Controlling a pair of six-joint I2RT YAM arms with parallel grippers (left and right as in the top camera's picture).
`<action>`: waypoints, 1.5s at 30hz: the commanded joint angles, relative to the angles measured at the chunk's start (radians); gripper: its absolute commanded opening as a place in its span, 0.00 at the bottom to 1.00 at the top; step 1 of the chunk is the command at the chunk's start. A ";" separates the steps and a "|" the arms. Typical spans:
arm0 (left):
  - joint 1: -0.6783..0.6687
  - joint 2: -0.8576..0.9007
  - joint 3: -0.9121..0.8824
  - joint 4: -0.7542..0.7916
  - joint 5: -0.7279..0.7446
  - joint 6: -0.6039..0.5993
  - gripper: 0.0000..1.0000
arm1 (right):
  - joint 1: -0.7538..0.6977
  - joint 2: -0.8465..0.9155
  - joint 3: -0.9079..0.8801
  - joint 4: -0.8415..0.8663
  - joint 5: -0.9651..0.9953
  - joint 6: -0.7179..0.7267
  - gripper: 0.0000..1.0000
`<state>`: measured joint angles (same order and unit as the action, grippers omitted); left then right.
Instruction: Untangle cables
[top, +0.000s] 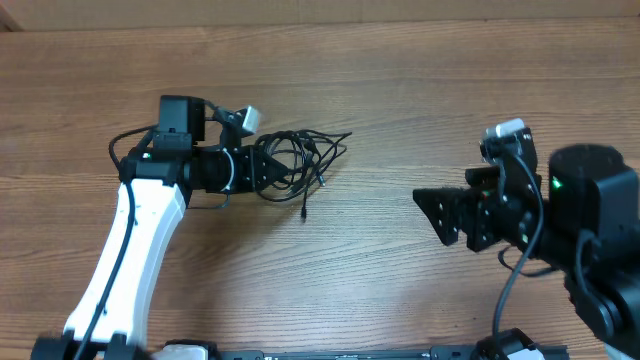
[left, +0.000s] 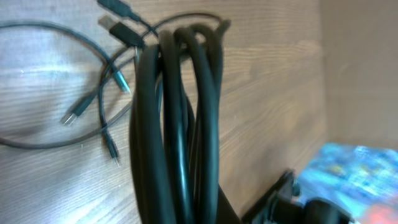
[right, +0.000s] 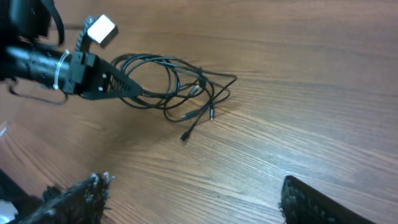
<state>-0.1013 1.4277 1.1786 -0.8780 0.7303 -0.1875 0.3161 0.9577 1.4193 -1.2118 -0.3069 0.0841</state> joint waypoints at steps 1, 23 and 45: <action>-0.085 -0.061 0.145 -0.126 -0.208 0.066 0.04 | 0.003 -0.010 0.011 -0.022 -0.031 -0.008 0.88; -0.209 -0.059 0.494 -0.634 -0.156 0.616 0.04 | 0.005 0.151 -0.158 -0.016 -0.497 -0.393 0.86; -0.209 -0.059 0.494 -0.679 -0.052 0.735 0.04 | 0.096 0.337 -0.192 0.260 -0.585 -0.459 0.62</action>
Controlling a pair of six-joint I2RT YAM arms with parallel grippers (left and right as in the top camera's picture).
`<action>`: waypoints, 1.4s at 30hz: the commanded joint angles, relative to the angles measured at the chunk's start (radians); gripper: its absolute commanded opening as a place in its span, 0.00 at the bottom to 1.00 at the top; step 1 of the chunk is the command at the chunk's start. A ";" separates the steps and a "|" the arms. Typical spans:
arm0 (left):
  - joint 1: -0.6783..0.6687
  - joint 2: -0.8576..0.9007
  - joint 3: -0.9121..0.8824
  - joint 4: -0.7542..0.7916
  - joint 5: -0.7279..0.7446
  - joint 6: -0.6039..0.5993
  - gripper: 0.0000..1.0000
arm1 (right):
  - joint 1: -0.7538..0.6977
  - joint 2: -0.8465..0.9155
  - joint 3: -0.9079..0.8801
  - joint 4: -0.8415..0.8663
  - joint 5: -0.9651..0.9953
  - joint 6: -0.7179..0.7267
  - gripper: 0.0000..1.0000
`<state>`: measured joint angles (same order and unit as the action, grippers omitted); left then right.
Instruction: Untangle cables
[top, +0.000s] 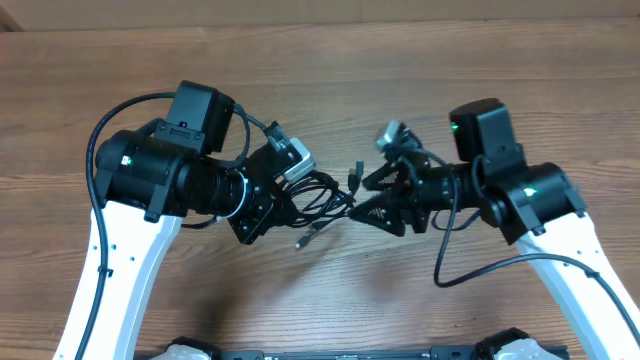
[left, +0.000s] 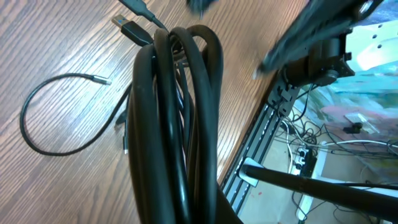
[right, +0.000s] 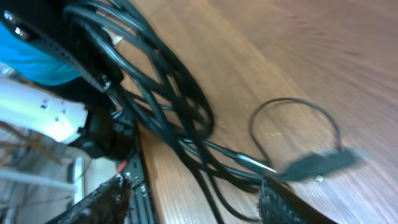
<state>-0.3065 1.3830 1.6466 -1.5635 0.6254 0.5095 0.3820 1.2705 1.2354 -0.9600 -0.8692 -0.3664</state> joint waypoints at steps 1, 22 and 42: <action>-0.003 -0.014 0.026 0.006 0.054 0.038 0.04 | 0.040 0.034 -0.008 0.010 -0.023 -0.009 0.62; -0.001 -0.014 0.026 0.030 0.134 0.026 0.04 | 0.123 0.086 -0.008 0.024 0.048 0.000 0.32; 0.000 -0.014 0.026 0.056 -0.108 -0.175 0.04 | 0.120 0.089 -0.008 0.053 0.195 0.098 0.04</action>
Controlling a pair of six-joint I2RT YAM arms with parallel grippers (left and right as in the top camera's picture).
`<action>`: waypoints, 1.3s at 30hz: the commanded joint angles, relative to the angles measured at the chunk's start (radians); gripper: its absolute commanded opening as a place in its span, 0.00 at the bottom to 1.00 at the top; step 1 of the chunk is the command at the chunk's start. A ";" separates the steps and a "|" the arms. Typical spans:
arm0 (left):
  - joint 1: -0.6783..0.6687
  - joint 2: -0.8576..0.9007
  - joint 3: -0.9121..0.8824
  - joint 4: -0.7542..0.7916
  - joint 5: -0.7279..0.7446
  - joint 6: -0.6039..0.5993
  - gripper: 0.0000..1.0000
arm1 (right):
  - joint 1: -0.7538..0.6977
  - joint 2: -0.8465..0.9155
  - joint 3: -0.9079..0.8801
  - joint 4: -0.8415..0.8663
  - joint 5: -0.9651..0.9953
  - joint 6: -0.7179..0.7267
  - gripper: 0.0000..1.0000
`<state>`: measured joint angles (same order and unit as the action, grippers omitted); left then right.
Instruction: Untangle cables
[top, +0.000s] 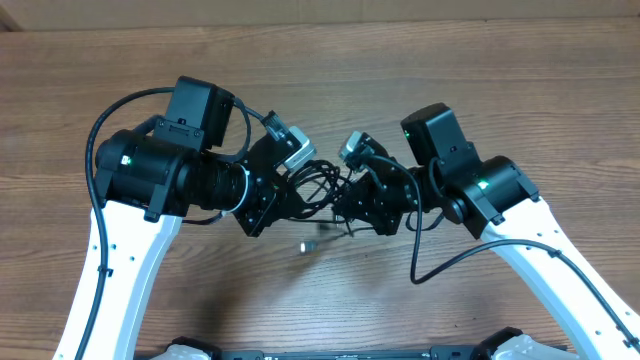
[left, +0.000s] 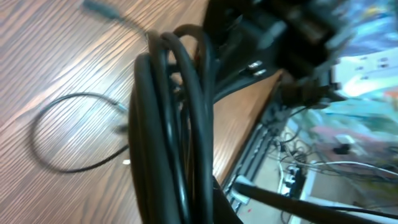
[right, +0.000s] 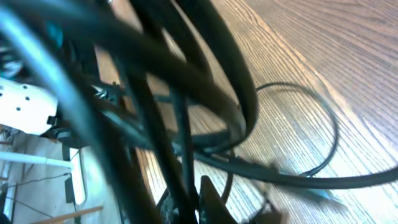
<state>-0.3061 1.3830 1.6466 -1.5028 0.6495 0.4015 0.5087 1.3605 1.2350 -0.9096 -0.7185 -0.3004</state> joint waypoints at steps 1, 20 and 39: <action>-0.001 -0.014 0.026 -0.001 -0.172 -0.094 0.04 | -0.007 -0.001 -0.007 0.003 0.044 0.047 0.04; -0.002 -0.007 0.025 0.183 -0.232 -0.227 0.04 | -0.004 -0.003 -0.007 -0.089 -0.156 0.061 0.04; -0.002 0.001 0.024 0.320 -0.287 -0.749 0.04 | 0.000 -0.004 -0.007 -0.126 0.046 0.361 0.04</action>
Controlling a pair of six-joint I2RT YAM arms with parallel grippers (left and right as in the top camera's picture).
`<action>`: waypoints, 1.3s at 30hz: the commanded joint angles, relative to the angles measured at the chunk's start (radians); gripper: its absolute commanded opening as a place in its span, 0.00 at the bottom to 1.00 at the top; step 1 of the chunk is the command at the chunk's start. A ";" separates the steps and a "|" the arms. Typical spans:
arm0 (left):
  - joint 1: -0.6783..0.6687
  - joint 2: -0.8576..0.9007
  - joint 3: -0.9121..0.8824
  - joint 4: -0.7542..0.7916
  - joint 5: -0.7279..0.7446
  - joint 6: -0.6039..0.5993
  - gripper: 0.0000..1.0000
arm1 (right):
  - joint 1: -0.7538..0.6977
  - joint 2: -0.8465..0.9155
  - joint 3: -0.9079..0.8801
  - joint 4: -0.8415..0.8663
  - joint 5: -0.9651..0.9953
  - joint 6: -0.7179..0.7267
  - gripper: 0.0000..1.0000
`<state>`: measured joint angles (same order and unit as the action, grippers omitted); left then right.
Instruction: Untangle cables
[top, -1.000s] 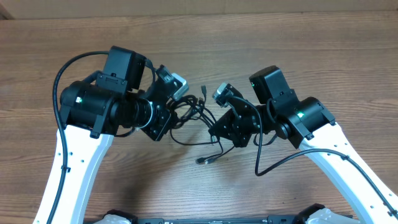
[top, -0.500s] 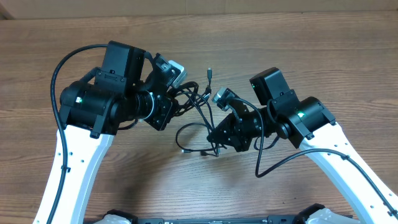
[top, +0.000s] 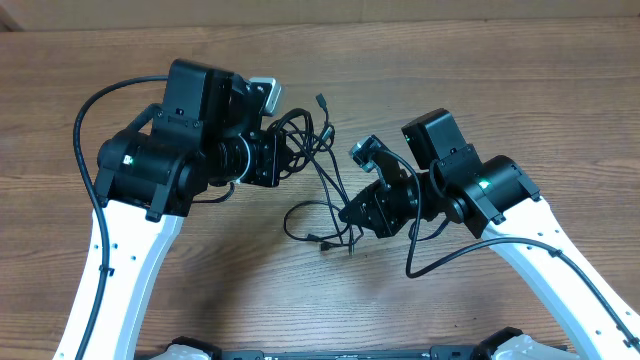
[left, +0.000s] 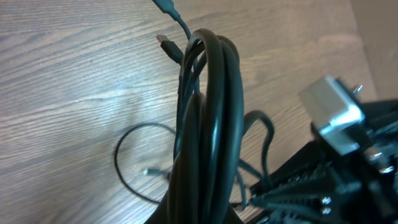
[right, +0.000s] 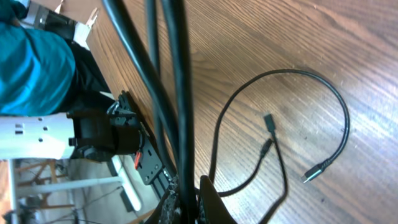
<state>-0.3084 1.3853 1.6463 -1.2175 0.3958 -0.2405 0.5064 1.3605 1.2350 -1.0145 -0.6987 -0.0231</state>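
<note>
A tangle of black cables (top: 305, 140) hangs between both arms above the wooden table. My left gripper (top: 283, 155) is shut on its thick coiled loops (left: 208, 118), which rise from the jaws in the left wrist view. My right gripper (top: 352, 214) is shut on a couple of strands (right: 177, 93) that stretch up toward the left arm. A thin cable (top: 305, 228) lies looped on the table below, its plug ends (right: 317, 168) free. Two USB plugs (left: 166, 42) stick out of the bundle's far side.
The wooden table (top: 500, 90) extends on all sides of the arms. The rig's frame and front rail (right: 146, 165) show beyond the table edge in the right wrist view. The right arm's camera block (left: 329, 109) sits close beside the held bundle.
The two grippers have drawn apart: the left is farther back with the coil, the right nearer the front with strands stretched between them. A thin cable loop now lies on the table.
First my left gripper held the tangle low at the left while the right was open far to the right. Then the bundle was raised mid-table with the right gripper open beside it. Then the right was in the tangle. Now strands stretch between them.
</note>
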 joint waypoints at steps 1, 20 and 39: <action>0.000 0.000 0.024 0.045 -0.033 -0.117 0.04 | 0.007 -0.004 -0.007 -0.026 0.025 0.084 0.04; 0.000 0.002 0.024 -0.123 0.219 0.644 0.04 | 0.002 -0.030 0.081 -0.119 0.387 0.124 0.54; 0.000 0.033 0.024 -0.158 0.310 0.839 0.25 | 0.002 -0.305 0.109 -0.051 0.390 0.017 0.64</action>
<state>-0.3080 1.4002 1.6466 -1.3762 0.6682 0.5694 0.5110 1.0668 1.3113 -1.0672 -0.2928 0.0074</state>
